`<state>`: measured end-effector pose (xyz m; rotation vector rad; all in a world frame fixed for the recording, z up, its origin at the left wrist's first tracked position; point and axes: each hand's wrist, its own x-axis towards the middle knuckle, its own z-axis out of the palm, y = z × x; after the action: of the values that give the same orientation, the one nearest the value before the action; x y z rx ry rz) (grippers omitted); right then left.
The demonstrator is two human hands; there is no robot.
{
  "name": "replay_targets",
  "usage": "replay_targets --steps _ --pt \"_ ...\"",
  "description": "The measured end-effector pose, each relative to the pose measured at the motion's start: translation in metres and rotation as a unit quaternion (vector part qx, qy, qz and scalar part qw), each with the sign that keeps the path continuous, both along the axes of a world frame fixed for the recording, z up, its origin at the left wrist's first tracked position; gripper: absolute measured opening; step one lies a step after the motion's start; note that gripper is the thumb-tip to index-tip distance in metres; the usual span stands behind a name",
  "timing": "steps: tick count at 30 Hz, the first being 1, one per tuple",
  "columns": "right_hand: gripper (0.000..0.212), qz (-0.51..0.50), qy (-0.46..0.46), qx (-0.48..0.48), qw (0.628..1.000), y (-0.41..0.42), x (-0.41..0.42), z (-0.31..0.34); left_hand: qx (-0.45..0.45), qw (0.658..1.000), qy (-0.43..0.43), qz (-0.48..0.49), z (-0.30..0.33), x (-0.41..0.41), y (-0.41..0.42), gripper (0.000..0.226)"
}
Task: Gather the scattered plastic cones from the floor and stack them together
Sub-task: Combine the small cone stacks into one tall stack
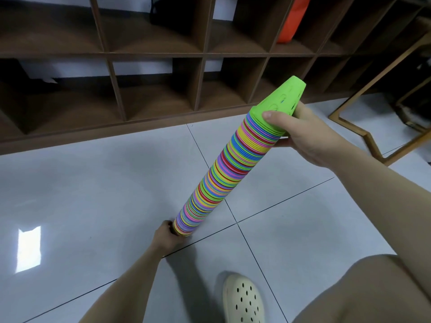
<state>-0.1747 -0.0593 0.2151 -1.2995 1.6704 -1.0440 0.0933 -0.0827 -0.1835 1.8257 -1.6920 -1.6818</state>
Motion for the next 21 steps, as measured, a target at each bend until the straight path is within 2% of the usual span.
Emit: replay_targets --steps 2,4,6,10,13,14,17,21 --pt "0.035 -0.013 -0.010 0.003 1.000 0.002 -0.006 -0.001 0.016 1.000 0.010 -0.007 -0.023 0.003 -0.005 0.067" --pt "0.037 -0.021 -0.019 0.006 1.000 0.004 -0.012 -0.003 0.028 0.998 0.057 -0.004 -0.025 0.002 -0.006 0.048" --pt "0.036 -0.028 -0.031 0.010 0.999 0.005 -0.016 -0.006 0.048 0.992 0.111 0.043 -0.011 0.000 -0.002 0.038" --pt "0.043 -0.055 -0.043 0.010 0.998 0.005 -0.024 -0.013 0.111 0.965 0.177 0.155 -0.014 0.002 -0.001 0.047" --pt "0.048 -0.075 -0.053 0.010 0.996 0.004 -0.031 -0.017 0.182 0.933 0.196 0.241 -0.004 -0.006 -0.003 0.017" --pt "0.050 -0.081 -0.054 0.011 0.995 0.004 -0.033 -0.018 0.196 0.920 0.208 0.267 0.002 -0.010 -0.004 0.013" --pt "0.044 -0.094 -0.056 0.010 0.994 0.004 -0.039 -0.021 0.226 0.895 0.237 0.304 0.000 -0.022 -0.008 0.029" --pt "0.027 -0.108 -0.060 0.008 0.992 0.004 -0.043 -0.023 0.251 0.885 0.267 0.286 -0.009 -0.023 -0.014 0.037"
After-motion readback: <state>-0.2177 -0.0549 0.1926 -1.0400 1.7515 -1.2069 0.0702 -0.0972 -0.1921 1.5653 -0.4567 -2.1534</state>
